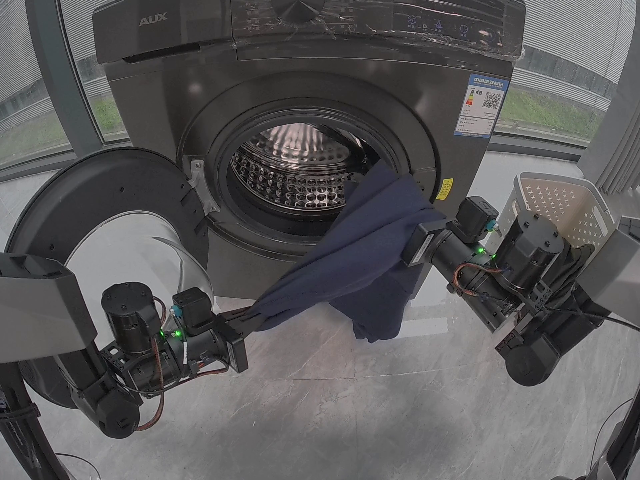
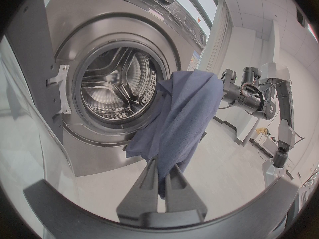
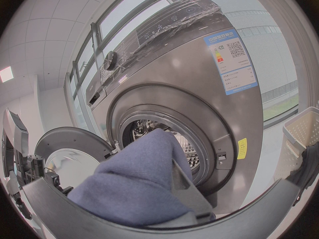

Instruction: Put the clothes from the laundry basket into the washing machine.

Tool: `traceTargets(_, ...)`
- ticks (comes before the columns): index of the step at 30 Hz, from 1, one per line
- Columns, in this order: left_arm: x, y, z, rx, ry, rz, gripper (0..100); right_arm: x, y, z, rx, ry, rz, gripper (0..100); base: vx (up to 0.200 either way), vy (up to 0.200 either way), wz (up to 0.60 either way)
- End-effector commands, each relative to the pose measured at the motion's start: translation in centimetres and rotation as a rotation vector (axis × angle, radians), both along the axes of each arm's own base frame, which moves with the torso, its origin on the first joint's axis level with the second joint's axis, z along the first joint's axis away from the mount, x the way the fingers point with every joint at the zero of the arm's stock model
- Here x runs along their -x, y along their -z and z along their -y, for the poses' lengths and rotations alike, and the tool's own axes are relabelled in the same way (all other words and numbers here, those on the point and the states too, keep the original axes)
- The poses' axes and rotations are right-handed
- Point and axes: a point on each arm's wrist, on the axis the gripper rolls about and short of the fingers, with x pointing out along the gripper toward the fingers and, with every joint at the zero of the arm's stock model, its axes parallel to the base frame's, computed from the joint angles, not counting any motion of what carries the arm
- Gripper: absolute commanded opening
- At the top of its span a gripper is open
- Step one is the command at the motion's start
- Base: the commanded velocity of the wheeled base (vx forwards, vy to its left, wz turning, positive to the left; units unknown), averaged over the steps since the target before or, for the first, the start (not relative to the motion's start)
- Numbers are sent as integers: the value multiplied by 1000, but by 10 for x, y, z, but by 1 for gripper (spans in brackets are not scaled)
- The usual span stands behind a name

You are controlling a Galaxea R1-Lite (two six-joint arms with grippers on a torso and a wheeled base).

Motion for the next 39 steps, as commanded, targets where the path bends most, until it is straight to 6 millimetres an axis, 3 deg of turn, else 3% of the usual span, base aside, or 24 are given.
traceTargets(1, -1, 10, 2, -12, 13, -30, 100, 3, 1, -1, 0, -6, -3, 0, 0, 0, 0)
traceTargets(7, 5, 14, 1, -22, 24, -54, 100, 0, -2, 1, -5, 4, 5, 0, 0, 0, 0)
traceTargets(11, 30, 15, 3, -44, 73, -100, 100, -5, -2, 8, -4, 21, 7, 0, 0, 0, 0)
traceTargets(13, 34, 8, 4, -33, 91, -76, 100, -4, 0, 8, 0, 12, 1, 0, 0, 0, 0)
traceTargets(17, 24, -9, 16, 13, 123, 7, 100, -1, 1, 0, 4, -10, 1, 0, 0, 0, 0)
traceTargets(24, 11, -34, 58, 103, 216, 133, 100, 6, 13, -22, 19, -68, -25, 0, 0, 0, 0)
traceTargets(33, -19, -14, 82, 109, 190, 124, 100, 19, 3, -47, -6, -135, 6, 0, 0, 0, 0)
traceTargets(39, -24, -2, 90, 101, 195, 105, 100, 23, 1, -54, -13, -157, 12, 0, 0, 0, 0)
